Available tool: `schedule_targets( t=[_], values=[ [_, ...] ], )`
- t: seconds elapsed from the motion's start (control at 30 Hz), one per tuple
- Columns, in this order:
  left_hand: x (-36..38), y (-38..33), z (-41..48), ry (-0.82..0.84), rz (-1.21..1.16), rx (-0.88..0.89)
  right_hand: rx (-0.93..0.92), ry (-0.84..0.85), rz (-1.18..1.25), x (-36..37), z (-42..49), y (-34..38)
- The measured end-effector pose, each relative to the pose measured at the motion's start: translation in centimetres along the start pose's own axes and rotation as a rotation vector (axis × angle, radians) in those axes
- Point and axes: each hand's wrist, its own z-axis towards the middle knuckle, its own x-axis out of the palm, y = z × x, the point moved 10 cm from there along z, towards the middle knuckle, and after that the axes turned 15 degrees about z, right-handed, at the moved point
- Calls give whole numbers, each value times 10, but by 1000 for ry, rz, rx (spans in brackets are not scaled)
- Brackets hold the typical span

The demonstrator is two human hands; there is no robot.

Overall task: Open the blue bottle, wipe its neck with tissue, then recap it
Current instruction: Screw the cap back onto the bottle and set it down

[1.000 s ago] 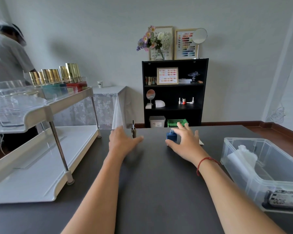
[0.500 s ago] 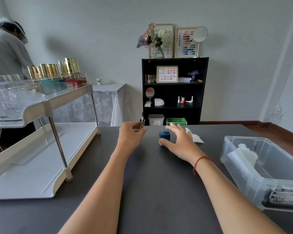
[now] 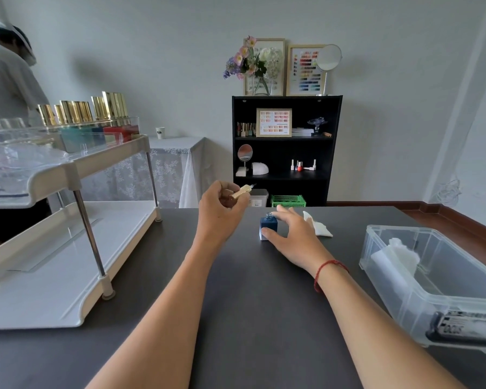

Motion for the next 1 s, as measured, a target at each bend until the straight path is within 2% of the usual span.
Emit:
schedule_targets(
  t=[0.23, 0.5, 1.0],
  values=[
    [12, -11, -3, 72, -190, -16, 13, -6, 37, -1, -2, 0],
    [-3, -22, -3, -75, -229, 15, 22, -8, 33, 0, -4, -1],
    [6, -40, -9, -31, -193, 137, 11, -7, -15, 3, 0, -5]
  ],
)
